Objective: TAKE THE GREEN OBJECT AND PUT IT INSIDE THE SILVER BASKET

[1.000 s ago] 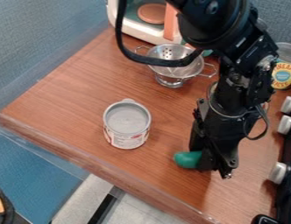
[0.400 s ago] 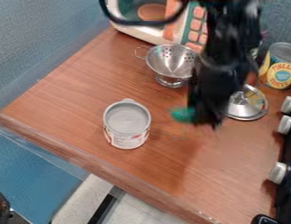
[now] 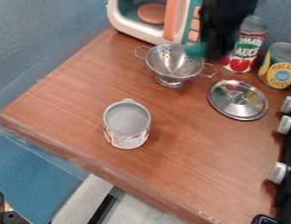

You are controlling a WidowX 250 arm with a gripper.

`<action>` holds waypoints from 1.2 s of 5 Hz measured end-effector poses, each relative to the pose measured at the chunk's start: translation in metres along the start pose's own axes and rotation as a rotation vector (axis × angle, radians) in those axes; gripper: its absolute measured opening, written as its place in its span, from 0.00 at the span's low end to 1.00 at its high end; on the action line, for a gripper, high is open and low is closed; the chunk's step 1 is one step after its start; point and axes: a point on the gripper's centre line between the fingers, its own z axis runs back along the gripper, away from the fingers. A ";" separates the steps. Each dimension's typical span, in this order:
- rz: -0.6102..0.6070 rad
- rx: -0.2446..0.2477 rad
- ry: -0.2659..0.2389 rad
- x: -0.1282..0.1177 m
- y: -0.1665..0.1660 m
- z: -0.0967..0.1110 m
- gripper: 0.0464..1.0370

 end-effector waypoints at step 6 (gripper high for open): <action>0.105 0.000 0.221 -0.039 0.047 -0.085 0.36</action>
